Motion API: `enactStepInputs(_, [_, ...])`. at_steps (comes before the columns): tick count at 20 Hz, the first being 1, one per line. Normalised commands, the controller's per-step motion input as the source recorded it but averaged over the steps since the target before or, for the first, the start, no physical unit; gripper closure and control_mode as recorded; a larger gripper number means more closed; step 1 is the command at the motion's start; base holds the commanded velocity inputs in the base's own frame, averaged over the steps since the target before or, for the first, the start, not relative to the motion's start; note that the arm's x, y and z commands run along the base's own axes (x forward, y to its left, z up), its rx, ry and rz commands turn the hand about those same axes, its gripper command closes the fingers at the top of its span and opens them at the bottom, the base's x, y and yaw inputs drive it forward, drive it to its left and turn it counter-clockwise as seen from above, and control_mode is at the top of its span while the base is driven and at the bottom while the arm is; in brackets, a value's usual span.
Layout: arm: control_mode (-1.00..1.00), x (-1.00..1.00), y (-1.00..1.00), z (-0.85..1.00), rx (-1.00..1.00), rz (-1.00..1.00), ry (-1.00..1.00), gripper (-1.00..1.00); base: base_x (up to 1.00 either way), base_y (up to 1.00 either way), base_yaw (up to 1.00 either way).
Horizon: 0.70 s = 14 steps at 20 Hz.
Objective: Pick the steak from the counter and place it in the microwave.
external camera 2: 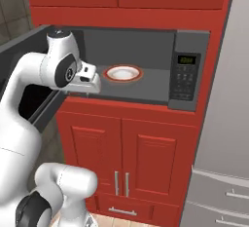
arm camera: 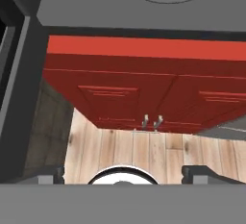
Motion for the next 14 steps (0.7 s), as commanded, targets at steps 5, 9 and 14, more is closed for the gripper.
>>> enactStepInputs(5, [1.00, 0.00, 0.00, 0.00, 0.00, 0.00, 0.00, -1.00, -0.81, -0.24, -0.01])
enactStepInputs(9, [1.00, 0.00, 0.00, 0.00, 0.00, 0.00, 0.00, -1.00, -0.23, -0.20, -0.32])
enactStepInputs(14, [1.00, 0.00, 0.00, 0.00, 0.00, 0.00, 0.00, -1.00, 0.01, -0.05, -0.73])
